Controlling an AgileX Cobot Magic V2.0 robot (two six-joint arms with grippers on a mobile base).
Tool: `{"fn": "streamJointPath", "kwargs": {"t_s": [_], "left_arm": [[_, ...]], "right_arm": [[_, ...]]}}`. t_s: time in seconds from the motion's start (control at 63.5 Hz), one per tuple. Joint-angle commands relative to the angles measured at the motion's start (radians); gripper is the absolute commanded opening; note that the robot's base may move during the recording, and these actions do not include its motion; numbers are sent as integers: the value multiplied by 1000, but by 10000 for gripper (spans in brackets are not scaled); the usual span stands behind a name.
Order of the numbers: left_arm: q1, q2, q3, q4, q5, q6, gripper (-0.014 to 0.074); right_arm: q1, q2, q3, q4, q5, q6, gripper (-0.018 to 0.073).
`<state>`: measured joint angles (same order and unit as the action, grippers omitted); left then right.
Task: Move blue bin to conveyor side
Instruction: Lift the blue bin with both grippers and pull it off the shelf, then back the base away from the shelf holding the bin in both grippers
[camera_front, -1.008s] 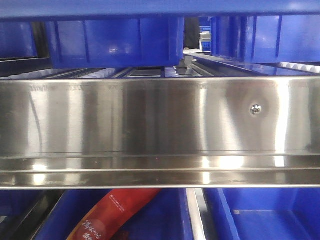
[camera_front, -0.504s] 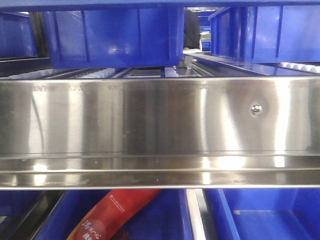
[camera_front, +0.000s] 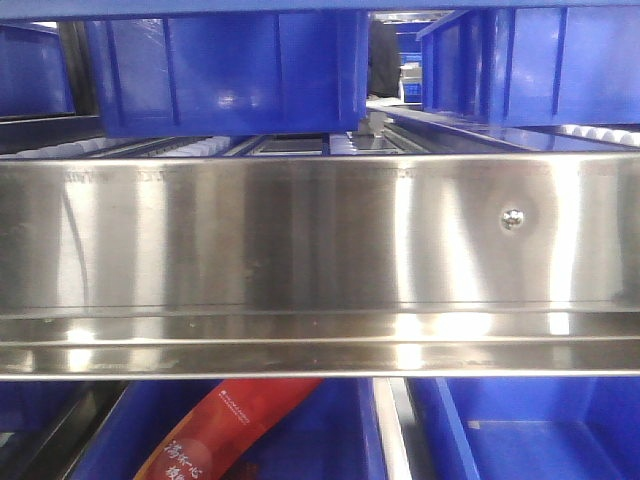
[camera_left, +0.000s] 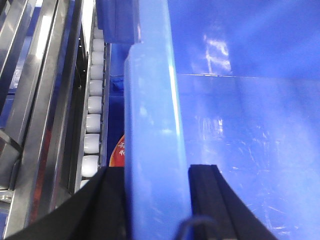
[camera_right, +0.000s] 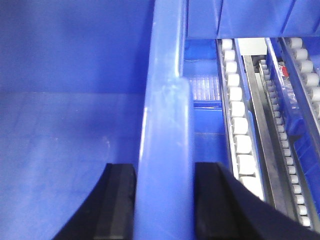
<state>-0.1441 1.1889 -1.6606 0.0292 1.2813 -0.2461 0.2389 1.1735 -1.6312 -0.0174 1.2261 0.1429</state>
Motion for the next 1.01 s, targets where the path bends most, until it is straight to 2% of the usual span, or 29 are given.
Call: {"fn": "streamJointPath", "kwargs": {"t_s": [0.0,0.992], "left_arm": [[-2,-24,-14,30,-75,4,-17],[-2,-24,-14,30,-77,4,-17]], "right_arm": [[-5,-21,-14,-56,-101,-12,-81],[-5,-21,-14,-56,-104,-12,-81]]}}
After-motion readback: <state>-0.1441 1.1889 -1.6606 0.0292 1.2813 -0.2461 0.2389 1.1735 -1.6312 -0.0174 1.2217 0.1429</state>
